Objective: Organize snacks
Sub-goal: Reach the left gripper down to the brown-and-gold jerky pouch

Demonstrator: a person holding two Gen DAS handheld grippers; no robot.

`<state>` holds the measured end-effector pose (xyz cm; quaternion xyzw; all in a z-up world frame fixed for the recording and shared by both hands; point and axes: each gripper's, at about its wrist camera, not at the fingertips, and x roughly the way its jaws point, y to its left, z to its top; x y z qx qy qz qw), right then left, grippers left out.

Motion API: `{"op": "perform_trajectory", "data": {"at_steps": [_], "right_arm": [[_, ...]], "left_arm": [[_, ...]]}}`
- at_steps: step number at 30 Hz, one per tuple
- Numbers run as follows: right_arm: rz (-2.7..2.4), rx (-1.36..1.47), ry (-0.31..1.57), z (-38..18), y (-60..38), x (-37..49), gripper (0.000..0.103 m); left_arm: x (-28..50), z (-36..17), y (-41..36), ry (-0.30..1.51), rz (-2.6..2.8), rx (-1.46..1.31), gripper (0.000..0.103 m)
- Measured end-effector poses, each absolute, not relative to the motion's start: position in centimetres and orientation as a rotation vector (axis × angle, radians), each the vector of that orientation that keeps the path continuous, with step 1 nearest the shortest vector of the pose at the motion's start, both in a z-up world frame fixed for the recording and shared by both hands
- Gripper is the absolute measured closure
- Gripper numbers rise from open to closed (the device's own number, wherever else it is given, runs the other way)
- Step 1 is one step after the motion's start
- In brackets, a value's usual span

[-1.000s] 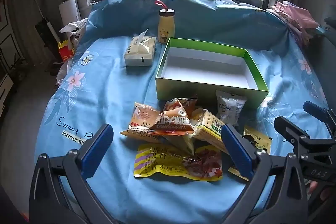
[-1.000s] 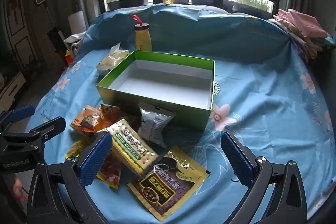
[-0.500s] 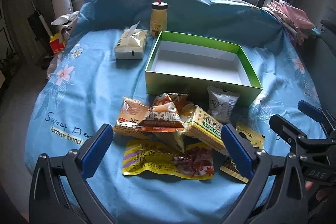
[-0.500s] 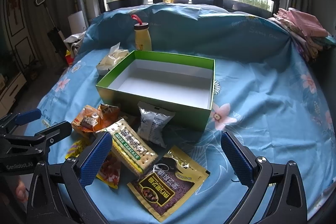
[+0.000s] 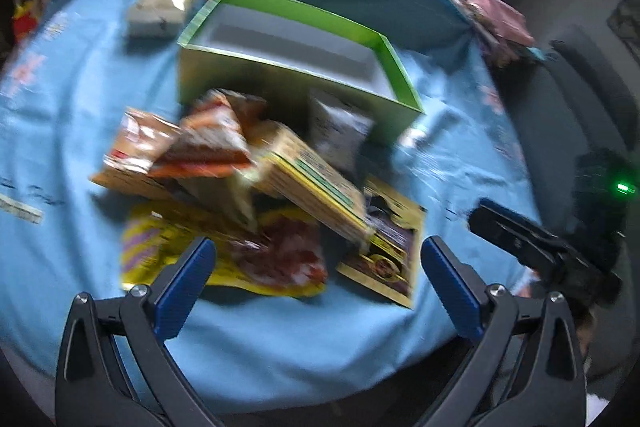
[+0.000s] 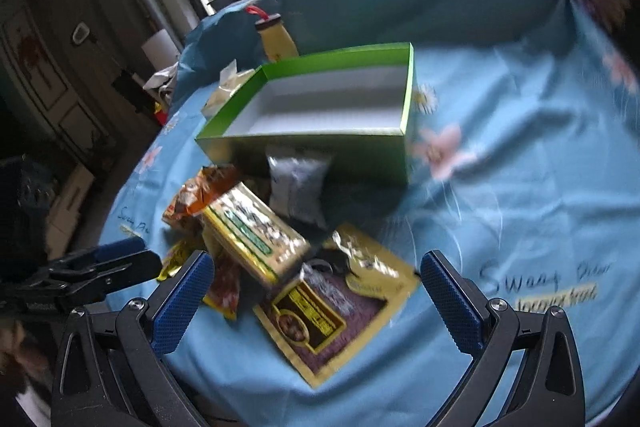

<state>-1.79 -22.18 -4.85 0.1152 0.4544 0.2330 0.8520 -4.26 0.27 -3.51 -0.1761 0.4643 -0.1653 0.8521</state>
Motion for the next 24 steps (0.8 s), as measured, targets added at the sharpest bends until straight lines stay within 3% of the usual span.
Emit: {"op": "perform_trajectory", "data": {"at_steps": [8, 15, 17, 24], "right_arm": [[0.517, 0.330, 1.072, -8.4, -25.0, -2.2, 0.000], [0.597, 0.370, 1.054, -11.2, -25.0, -0.9, 0.004], [0.603, 0.381, 1.062, -11.7, -25.0, -0.3, 0.004], [0.617, 0.417, 1.041, -12.5, -25.8, 1.7, 0.006]], "left_arm": [[-5.7, -5.8, -4.1, 1.010, -0.582, -0.397, 0.002], [-5.1, -8.0, -6.7, 1.050, -0.612, -0.370, 0.010], [-4.8, -8.4, -7.0, 1.059, -0.615, -0.370, 0.018], [-3.6, -9.6, -6.7, 1.080, -0.591, -0.400, 0.019]]}}
